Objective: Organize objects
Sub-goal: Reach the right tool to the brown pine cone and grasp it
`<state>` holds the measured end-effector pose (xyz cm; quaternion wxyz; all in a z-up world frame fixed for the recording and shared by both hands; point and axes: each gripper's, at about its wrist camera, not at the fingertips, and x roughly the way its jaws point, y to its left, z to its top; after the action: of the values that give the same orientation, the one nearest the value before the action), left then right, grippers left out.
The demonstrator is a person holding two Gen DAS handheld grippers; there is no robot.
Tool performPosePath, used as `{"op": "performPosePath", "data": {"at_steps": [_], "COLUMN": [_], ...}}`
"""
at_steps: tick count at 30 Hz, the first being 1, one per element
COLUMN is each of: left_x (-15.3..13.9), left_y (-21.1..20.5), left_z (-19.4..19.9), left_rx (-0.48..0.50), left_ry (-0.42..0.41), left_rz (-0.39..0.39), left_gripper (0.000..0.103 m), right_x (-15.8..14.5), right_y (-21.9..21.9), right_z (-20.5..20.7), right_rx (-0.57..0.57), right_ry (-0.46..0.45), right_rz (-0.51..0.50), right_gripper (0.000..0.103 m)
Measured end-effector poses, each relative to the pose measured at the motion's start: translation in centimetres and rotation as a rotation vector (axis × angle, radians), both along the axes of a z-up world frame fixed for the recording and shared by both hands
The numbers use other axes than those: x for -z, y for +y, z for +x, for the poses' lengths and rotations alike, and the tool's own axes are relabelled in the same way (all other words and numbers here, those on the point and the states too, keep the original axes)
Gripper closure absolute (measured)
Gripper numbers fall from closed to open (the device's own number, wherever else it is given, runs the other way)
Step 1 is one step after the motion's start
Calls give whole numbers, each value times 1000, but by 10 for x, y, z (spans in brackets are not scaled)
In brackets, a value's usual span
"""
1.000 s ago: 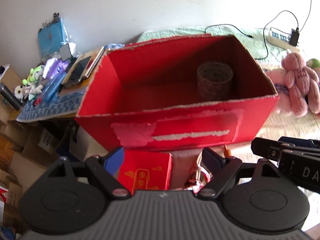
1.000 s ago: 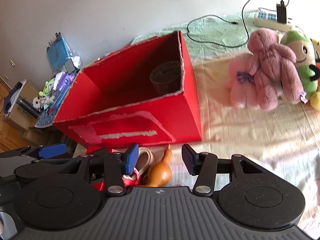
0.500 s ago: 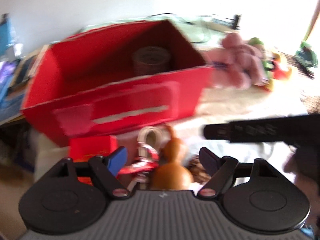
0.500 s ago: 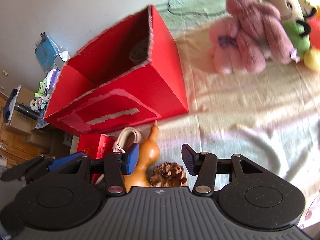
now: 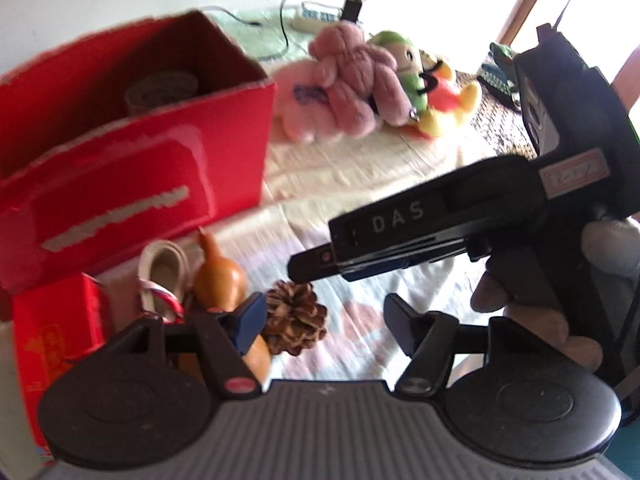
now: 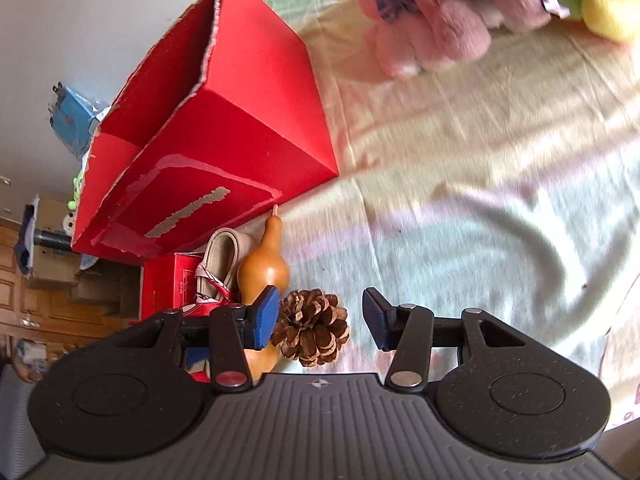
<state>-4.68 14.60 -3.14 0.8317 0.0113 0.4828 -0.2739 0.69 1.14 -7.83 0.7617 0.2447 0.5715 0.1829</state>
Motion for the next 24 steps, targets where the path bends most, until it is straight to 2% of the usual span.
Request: {"op": "performPosePath", "data": {"at_steps": [3, 12, 21, 24], "left_x": [10, 21, 25, 26], "left_y": [-3, -2, -2, -4], "left_z": [4, 17, 20, 21], "left_rx": [8, -6, -1, 2], "left_ry": [35, 82, 79, 72], "left_rz": [8, 13, 20, 25], "left_gripper": [45, 45, 45, 49], "right_x": [5, 14, 15, 13], "right_y": [-2, 0, 3, 5], "right_z": [1, 6, 11, 10], "right_rx": [6, -16, -39, -56], "right_ry": [26, 59, 89, 90], "right_rz": [24, 28, 60, 32], "right_gripper": [52, 52, 52, 53]}}
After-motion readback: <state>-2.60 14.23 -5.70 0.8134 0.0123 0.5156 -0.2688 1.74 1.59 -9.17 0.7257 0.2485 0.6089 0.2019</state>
